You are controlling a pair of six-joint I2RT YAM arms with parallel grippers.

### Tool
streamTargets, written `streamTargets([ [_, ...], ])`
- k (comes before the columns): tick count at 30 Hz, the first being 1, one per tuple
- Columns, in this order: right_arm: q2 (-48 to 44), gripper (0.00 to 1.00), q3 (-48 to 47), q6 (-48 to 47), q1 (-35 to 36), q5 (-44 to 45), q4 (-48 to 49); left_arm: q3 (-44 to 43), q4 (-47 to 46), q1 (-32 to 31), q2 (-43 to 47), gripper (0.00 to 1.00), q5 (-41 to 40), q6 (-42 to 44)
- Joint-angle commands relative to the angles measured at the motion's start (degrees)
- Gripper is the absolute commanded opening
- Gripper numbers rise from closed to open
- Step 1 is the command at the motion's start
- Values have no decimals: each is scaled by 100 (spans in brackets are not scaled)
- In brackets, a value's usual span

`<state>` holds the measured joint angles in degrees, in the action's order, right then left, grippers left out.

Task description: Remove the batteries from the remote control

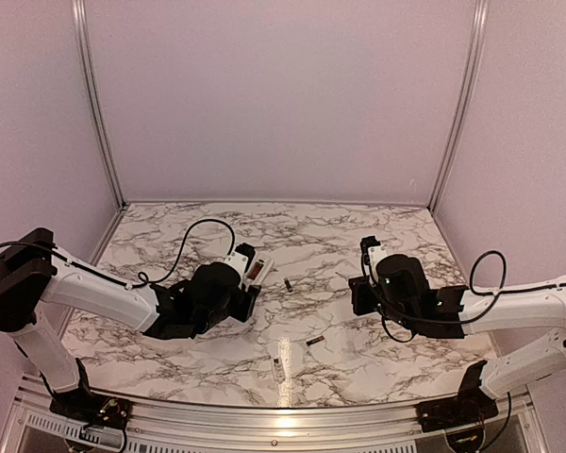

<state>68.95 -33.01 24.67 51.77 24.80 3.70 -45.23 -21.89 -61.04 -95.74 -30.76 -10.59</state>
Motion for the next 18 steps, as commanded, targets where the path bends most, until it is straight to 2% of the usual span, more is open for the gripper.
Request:
streamTargets([
  [1,342,0,309,-408,-18,515,1567,56,804,96,65,0,-111,-1385],
  [5,674,0,769,-729,-18,809,2721,164,958,185,-71,0,-39,-1970],
  [8,1101,0,850,-827,-22,999,3246,138,1112,268,-271,0,26,-2387],
  [18,2166,0,826,-1104,-18,1337,3913,-65,1591,355,-862,0,29,-3559],
])
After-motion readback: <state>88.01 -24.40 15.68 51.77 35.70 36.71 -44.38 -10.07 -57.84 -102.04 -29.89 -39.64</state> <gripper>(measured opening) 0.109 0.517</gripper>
